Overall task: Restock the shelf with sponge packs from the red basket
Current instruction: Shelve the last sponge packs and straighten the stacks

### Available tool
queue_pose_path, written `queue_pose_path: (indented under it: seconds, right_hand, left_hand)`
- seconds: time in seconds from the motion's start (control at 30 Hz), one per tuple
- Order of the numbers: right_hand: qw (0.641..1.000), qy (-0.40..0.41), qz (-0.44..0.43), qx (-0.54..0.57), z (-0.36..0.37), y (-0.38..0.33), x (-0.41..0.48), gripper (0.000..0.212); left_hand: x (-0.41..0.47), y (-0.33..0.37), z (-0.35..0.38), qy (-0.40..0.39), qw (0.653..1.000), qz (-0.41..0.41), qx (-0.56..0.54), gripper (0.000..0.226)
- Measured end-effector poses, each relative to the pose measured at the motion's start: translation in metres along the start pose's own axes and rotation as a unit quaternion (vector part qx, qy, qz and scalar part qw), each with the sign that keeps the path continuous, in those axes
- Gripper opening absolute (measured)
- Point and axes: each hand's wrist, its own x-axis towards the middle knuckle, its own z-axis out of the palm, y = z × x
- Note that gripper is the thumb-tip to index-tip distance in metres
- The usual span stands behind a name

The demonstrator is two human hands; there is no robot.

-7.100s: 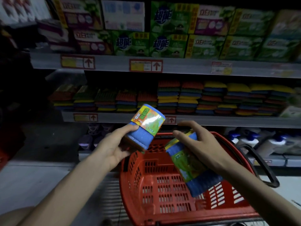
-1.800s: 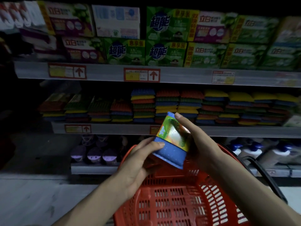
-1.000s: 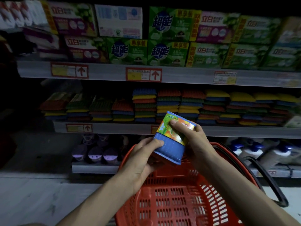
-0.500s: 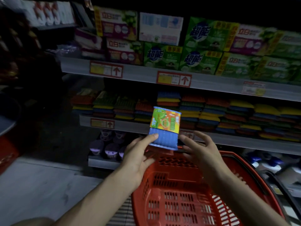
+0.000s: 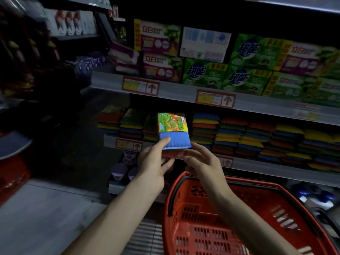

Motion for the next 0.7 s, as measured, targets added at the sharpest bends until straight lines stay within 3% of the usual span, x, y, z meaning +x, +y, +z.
queue_pose_path:
  seconds: [0.2,0.47,0.63,0.7]
  right_hand:
    - [0.998,0.001,-0.045,-0.033,0.012,0.002,0.014,0.057]
    - [0.998,0.02,-0.055,-0.007,0.023,0.001,0.041,0.062]
    - [0.997,0.043,-0.056,-0.023,0.022,0.002,0.058,0.067]
    - [0.998,0.048,-0.046,-0.025,0.022,0.001,0.063,0.061]
  left_hand:
    - [0.025,0.004,0.008,0.036,0.998,0.038,0.043,0.029]
    - [0.052,0.008,0.021,0.035,0.991,0.114,0.06,0.023]
    - [0.06,0.005,0.03,0.027,0.994,0.107,0.028,0.011]
    - [0.064,0.004,0.032,0.028,0.995,0.097,0.015,0.016]
